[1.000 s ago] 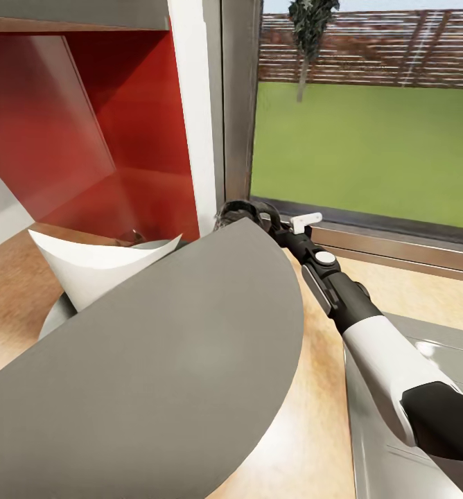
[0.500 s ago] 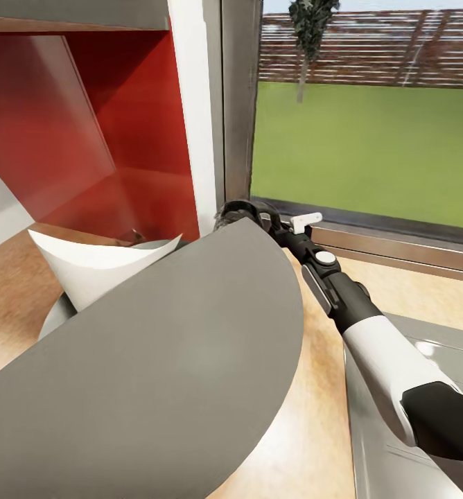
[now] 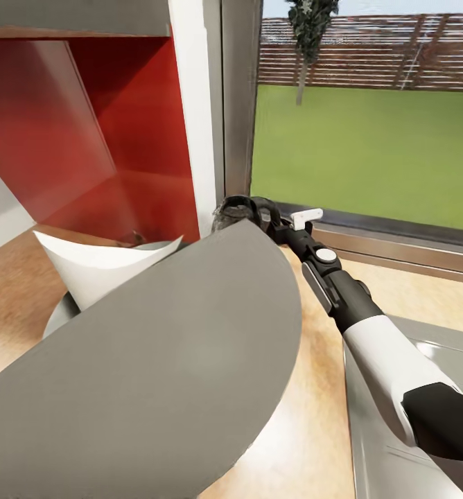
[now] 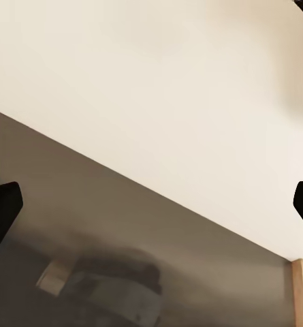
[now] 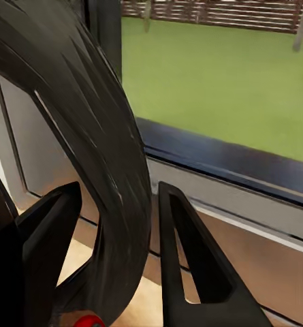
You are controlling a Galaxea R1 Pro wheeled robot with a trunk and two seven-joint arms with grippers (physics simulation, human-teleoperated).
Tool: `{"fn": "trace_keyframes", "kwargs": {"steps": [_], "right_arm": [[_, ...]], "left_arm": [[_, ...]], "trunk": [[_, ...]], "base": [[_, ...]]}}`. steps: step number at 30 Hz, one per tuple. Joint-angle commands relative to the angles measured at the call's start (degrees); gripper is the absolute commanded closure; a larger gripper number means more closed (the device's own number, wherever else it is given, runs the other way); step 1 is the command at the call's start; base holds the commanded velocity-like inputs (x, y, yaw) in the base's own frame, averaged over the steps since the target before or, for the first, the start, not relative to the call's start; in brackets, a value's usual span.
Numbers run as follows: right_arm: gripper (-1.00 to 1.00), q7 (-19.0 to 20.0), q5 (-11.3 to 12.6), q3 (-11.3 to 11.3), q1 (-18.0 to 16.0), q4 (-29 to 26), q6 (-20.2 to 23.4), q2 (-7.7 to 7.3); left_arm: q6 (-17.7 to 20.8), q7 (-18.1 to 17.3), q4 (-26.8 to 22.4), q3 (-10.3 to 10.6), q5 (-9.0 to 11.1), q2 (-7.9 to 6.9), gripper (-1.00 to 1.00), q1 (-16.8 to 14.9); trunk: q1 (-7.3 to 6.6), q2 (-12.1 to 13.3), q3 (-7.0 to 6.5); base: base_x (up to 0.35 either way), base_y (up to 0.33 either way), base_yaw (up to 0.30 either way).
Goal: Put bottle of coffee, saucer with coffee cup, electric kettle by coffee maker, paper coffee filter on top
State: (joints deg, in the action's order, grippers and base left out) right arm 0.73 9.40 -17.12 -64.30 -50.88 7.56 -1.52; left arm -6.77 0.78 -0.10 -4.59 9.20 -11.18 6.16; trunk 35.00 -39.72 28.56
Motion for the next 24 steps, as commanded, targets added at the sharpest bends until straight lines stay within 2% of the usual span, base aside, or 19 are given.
{"fn": "trace_keyframes", "kwargs": {"steps": [1,10,24], "right_arm": [[1.0,0.24,0.71,-0.1,-0.03,-0.1,0.26,-0.06],[1.0,0.24,0.71,-0.1,-0.03,-0.1,0.26,-0.06],[1.0,0.24,0.71,-0.1,-0.03,-0.1,0.26,-0.05]], "left_arm": [[-0.17,0.01,0.0,-0.42,0.03,0.01,-1.0,0.0],[-0.17,0.01,0.01,-0.37,0.03,-0.11,-1.0,0.05],[-0.17,0.01,-0.03,-0.42,0.03,-0.01,-1.0,-0.35]], "trunk": [[0.02,-0.05,-0.05],[0.02,-0.05,-0.85],[0.02,-0.05,-2.1]], "base": [[0.0,0.0,0.0],[0.0,0.0,-0.001],[0.0,0.0,-0.061]]}}
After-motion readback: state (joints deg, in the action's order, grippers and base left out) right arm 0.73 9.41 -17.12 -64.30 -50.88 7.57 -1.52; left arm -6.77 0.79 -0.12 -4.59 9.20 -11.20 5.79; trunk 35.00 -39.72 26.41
